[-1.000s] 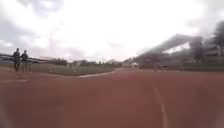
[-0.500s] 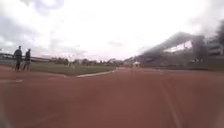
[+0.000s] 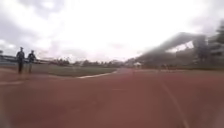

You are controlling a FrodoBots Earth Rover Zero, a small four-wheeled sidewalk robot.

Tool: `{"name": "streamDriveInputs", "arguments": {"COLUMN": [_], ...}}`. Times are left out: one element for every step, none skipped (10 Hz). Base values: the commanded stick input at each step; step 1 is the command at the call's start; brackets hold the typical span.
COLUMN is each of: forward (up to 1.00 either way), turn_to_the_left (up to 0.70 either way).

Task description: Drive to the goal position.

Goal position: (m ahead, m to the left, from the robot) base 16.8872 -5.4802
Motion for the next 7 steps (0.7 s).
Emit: {"name": "streamDriveInputs", "arguments": {"forward": [0.70, 0.70, 0.70, 0.70, 0.70, 0.70, 0.70], "turn_to_the_left": [0.00, 0.00, 0.00, 0.00, 0.00, 0.00, 0.00]}}
